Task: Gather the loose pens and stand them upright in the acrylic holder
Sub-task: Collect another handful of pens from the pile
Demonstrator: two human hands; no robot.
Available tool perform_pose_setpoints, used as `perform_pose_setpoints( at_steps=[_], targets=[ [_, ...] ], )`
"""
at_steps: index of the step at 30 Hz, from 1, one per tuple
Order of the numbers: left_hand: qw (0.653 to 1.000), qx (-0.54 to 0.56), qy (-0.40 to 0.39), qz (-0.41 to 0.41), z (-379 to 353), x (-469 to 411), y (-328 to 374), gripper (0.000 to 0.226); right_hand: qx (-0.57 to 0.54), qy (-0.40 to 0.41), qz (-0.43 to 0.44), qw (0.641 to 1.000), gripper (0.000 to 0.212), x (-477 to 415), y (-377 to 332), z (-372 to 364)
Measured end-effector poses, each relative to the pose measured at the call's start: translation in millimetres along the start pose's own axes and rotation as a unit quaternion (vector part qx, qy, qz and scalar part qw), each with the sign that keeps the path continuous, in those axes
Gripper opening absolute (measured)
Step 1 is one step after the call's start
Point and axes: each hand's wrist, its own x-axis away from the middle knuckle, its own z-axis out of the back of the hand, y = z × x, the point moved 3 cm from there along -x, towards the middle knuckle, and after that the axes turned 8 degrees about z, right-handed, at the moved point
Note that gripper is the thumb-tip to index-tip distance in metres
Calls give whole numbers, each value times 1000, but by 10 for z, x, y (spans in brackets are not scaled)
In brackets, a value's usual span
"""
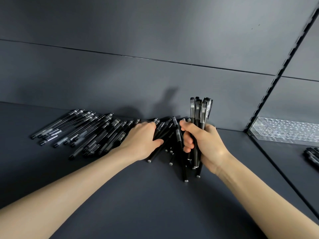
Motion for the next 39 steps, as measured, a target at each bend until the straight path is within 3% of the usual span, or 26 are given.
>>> perform_pose_setpoints(
  at_steps=[6,14,18,22,28,32,35,37,39],
  targets=[
    [993,-117,-7,-9,-36,-95,91,24,10,0,1,1000,25,-5,12,21],
    [969,-243,38,-38,-126,-96,121,31,11,3,1,1000,24,-17,20,15],
    [965,-252,45,-50,-114,-94,126,28,13,2,0,1000,23,-5,9,2],
    [980,-191,8,-55,-25,-109,66,11,13,2,0,1000,23,-5,4,-2],
    [998,-69,-10,1,285,-160,-110,30,16,-1,-5,1000,22,-5,1,1],
    [998,63,-21,21,369,-199,-292,27,14,0,-1,1000,22,0,2,-8],
    [971,238,14,-12,410,-97,-141,23,8,8,10,1000,19,3,-6,-26],
    [931,360,-34,-50,376,48,57,21,-16,20,23,999,22,3,-19,-40],
    [909,395,-95,-95,273,196,236,20,-33,30,40,998,18,8,-51,-42]
  ],
)
